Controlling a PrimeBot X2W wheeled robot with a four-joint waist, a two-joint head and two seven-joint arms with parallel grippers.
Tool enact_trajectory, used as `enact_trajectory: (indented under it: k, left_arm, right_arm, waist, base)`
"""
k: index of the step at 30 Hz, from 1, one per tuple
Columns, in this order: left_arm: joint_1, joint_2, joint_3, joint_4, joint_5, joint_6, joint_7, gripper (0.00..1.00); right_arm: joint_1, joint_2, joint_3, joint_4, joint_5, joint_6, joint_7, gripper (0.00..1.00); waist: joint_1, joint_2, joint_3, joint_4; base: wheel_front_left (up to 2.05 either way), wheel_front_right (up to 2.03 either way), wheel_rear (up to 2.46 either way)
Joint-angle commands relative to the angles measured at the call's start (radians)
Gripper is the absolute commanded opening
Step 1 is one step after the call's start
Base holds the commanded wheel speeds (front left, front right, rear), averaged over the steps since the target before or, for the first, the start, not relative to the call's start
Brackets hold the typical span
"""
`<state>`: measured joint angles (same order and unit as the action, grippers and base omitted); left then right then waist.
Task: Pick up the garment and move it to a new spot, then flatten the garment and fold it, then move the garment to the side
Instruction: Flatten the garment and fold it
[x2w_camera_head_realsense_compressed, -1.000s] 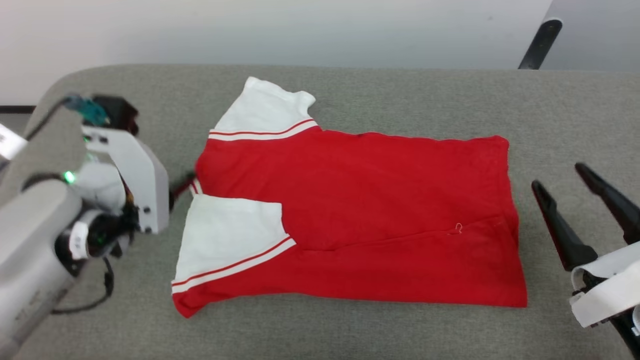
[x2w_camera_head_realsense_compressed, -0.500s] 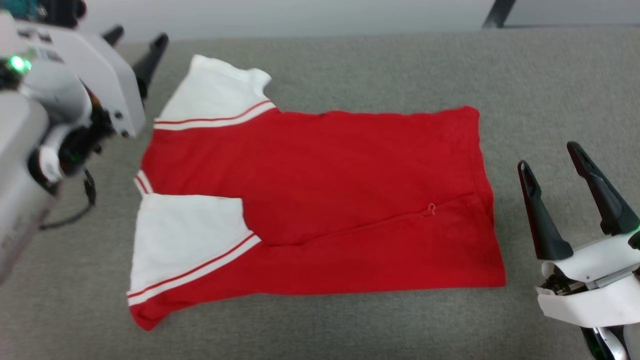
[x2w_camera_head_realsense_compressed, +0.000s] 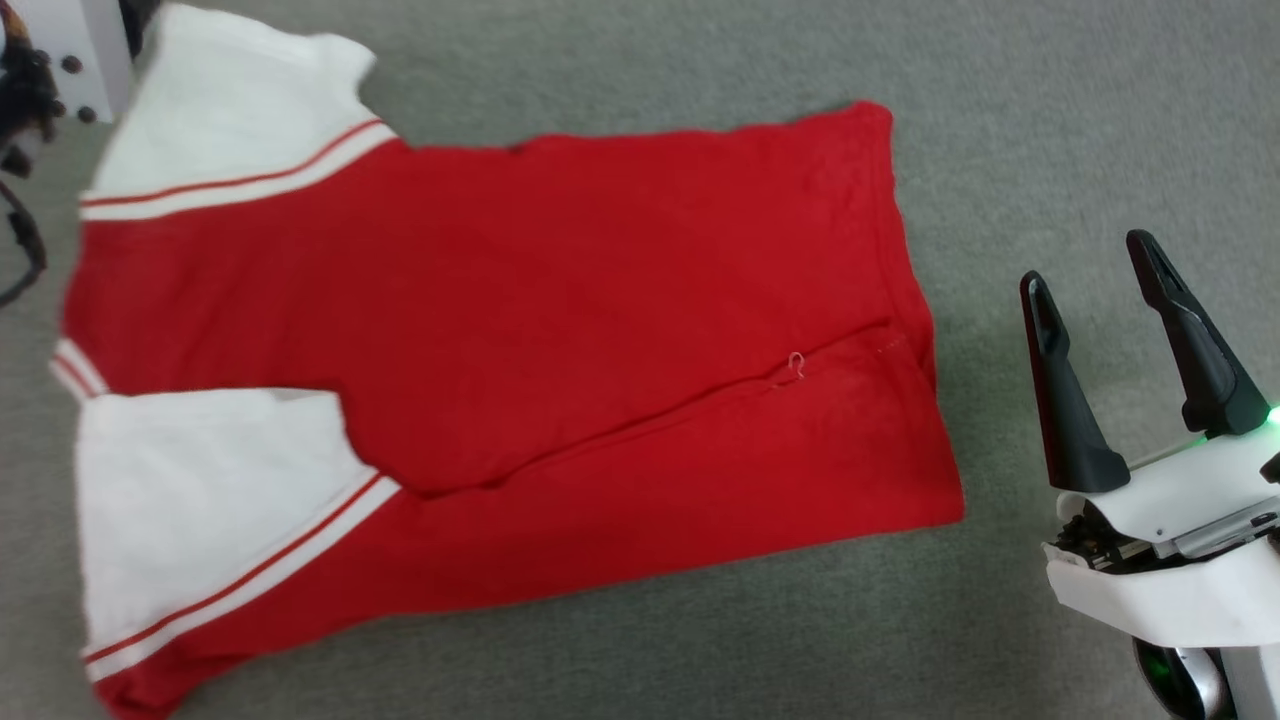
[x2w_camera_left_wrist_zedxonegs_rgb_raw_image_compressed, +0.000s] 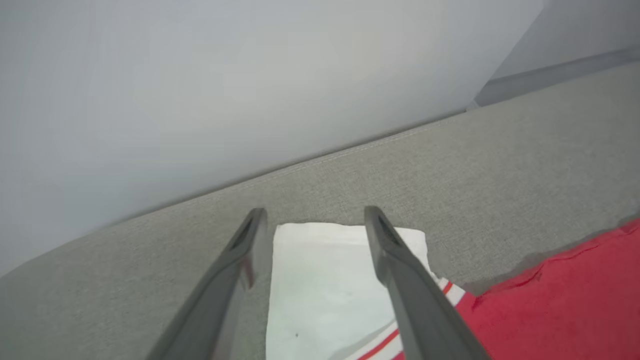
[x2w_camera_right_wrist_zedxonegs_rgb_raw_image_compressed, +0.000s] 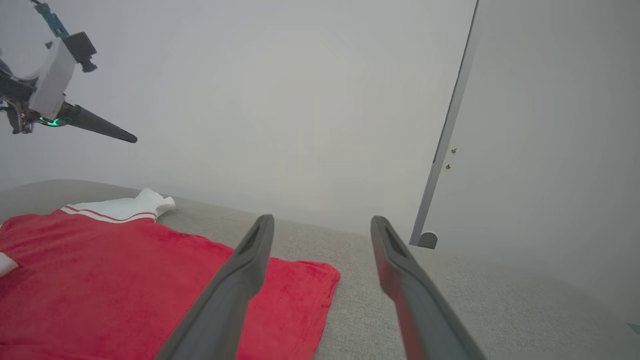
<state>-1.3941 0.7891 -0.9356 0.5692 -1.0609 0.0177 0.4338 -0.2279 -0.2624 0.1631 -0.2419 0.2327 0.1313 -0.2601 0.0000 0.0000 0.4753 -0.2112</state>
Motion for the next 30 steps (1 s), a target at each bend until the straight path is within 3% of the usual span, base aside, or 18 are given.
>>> enact_trajectory:
  k: [1,6,13,18,25,26,27,28,29,30]
  left_arm:
    - [-0.017,0.002,0.000,0.014,-0.008,-0.006,0.021,1.00]
    - [-0.061,0.012,-0.036,0.072,-0.007,-0.022,0.166,1.00]
    - [-0.122,0.032,-0.074,0.135,0.008,0.003,0.333,1.00]
    - [-0.148,0.048,-0.103,0.174,0.021,0.030,0.451,1.00]
    - [-0.153,0.043,-0.117,0.208,-0.005,0.102,0.601,1.00]
    - [-0.144,0.040,-0.116,0.213,-0.013,0.117,0.614,0.94]
    - [-0.136,0.035,-0.117,0.212,-0.017,0.125,0.624,0.71]
    - [-0.127,0.031,-0.117,0.211,-0.024,0.133,0.628,0.45]
    - [-0.116,0.026,-0.117,0.212,-0.028,0.142,0.634,0.00]
    - [-0.105,0.023,-0.116,0.212,-0.035,0.150,0.636,0.00]
  right_arm:
    - [-0.009,0.009,-0.004,-0.003,-0.001,-0.001,-0.004,1.00]
    - [-0.009,0.022,0.001,-0.006,0.005,-0.001,-0.004,1.00]
    - [-0.019,0.021,0.006,0.001,0.028,-0.001,-0.004,1.00]
    - [-0.016,0.016,0.001,0.007,0.043,-0.001,-0.004,1.00]
    - [-0.025,0.011,-0.003,0.013,0.069,-0.001,-0.004,1.00]
    - [-0.028,0.010,-0.002,0.014,0.072,-0.001,-0.004,1.00]
    - [-0.031,0.008,-0.001,0.015,0.078,-0.001,-0.004,1.00]
    - [-0.032,0.006,0.004,0.017,0.084,-0.001,-0.004,1.00]
    - [-0.032,0.003,0.007,0.019,0.091,-0.001,-0.004,1.00]
    - [-0.036,0.001,0.007,0.021,0.097,-0.001,-0.004,1.00]
  waist:
    - [0.0000,0.0000,0.085,-0.076]
    - [0.0000,0.0000,0.122,-0.098]
    - [0.0000,0.0000,0.149,-0.116]
    - [0.0000,0.0000,0.161,-0.126]
    - [0.0000,0.0000,0.180,-0.136]
    - [0.0000,0.0000,0.183,-0.137]
    - [0.0000,0.0000,0.186,-0.137]
    - [0.0000,0.0000,0.189,-0.137]
    - [0.0000,0.0000,0.192,-0.136]
    - [0.0000,0.0000,0.193,-0.136]
  base:
    - [0.00,0.00,0.00]
    - [0.00,0.00,0.00]
    - [0.00,0.00,0.00]
    - [0.00,0.00,0.00]
    - [0.00,0.00,0.00]
    - [0.00,0.00,0.00]
    - [0.00,0.00,0.00]
    - [0.00,0.00,0.00]
    - [0.00,0.00,0.00]
    - [0.00,0.00,0.00]
